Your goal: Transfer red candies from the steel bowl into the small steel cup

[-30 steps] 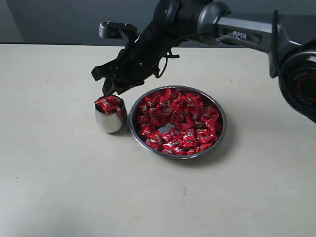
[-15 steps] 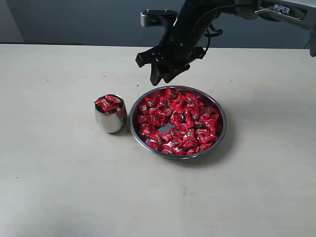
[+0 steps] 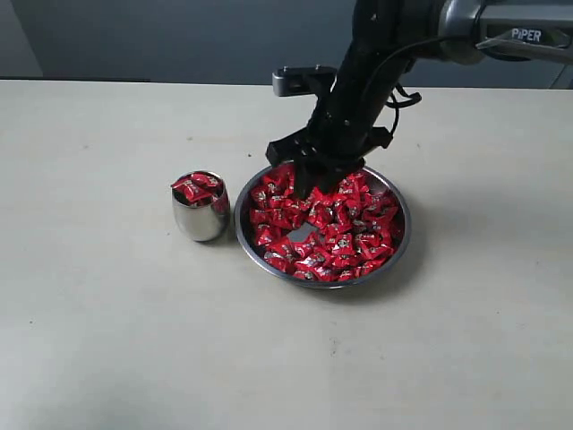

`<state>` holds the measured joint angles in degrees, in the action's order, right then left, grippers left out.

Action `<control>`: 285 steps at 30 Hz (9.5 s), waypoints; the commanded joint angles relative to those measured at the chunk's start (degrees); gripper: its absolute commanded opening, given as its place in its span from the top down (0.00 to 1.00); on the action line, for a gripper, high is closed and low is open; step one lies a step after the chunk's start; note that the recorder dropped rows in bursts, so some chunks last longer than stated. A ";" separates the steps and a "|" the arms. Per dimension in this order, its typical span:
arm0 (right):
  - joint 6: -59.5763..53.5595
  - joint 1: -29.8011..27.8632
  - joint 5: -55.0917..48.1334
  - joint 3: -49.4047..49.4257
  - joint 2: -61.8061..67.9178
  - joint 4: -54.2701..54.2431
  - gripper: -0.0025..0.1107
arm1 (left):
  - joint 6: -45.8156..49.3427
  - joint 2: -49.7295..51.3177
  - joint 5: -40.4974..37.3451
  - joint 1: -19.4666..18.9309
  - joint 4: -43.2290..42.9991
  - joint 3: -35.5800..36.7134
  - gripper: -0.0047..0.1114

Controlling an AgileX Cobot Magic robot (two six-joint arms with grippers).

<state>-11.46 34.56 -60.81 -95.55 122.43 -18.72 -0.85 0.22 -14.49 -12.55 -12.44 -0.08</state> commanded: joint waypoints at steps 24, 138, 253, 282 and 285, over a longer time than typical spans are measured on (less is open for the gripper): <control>-2.46 2.24 1.02 5.60 4.03 -3.51 0.65 | -0.21 -0.22 0.76 0.16 -0.25 0.08 0.96; -8.02 11.21 6.16 -15.56 6.90 -4.66 0.64 | -0.21 -0.22 0.76 0.16 -0.25 0.08 0.96; 10.06 -34.10 41.05 95.55 -122.43 17.16 0.98 | -0.21 -0.22 0.76 0.16 -0.25 0.08 0.96; 9.95 -34.10 41.53 95.55 -122.43 16.80 0.98 | -0.21 -0.22 0.76 0.16 -0.25 0.08 0.96; 9.95 -34.10 41.53 95.55 -122.43 16.80 0.98 | -0.21 -0.22 0.76 0.16 -0.25 0.08 0.96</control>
<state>-1.47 0.84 -19.94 -0.11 0.35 -1.64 -0.85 0.22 -14.49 -12.55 -12.44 -0.08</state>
